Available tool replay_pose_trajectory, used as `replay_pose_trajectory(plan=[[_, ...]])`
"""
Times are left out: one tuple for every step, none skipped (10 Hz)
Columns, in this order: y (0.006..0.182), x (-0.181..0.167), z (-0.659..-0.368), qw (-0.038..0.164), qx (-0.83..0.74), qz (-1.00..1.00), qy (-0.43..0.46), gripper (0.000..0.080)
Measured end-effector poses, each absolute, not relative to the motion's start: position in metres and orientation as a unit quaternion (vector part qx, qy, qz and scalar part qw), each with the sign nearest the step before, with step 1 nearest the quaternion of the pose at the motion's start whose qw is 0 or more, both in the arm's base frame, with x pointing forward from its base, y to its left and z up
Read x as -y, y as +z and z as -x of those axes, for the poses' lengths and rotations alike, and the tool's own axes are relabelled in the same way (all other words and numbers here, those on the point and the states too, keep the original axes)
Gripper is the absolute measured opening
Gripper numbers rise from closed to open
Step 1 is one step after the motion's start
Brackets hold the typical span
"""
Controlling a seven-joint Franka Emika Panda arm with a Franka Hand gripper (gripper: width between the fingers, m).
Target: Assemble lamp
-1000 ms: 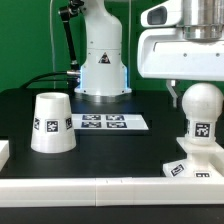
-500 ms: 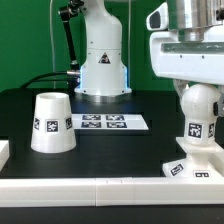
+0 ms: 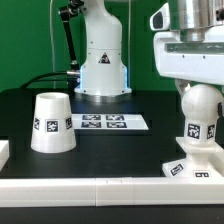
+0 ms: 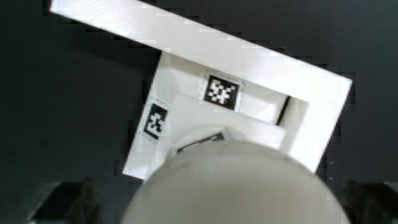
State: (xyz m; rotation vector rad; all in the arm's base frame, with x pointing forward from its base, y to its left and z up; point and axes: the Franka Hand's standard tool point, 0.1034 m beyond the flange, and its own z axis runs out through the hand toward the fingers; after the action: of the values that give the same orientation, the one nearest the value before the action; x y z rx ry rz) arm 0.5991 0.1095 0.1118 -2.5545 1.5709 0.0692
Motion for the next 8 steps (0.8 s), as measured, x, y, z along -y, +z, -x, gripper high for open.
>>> replay_pose_trajectory(plan=[[0.1121,-0.11,-0.5994,0.07,-0.476,0.876,0.018,0.0697],[0.1129,-0.1112,-0.5996,0.067,-0.41,0.909,0.012,0.0697],[0.1138,-0.1127,-0.5997,0.067,-0.369,0.927,0.012,0.0699],[0.1144,-0.1136,-0.5993,0.066,-0.337,0.939,0.012,0.0699],[0.114,-0.1128,-0.599,0.066,-0.312,0.948,0.011,0.0699],[0.1139,-0.1124,-0.599,0.067,-0.275,0.959,0.008,0.0699],[0.1138,-0.1121,-0.5989,0.067,-0.232,0.97,0.005,0.0699],[0.1137,-0.1119,-0.5989,0.067,-0.198,0.978,0.003,0.0699]])
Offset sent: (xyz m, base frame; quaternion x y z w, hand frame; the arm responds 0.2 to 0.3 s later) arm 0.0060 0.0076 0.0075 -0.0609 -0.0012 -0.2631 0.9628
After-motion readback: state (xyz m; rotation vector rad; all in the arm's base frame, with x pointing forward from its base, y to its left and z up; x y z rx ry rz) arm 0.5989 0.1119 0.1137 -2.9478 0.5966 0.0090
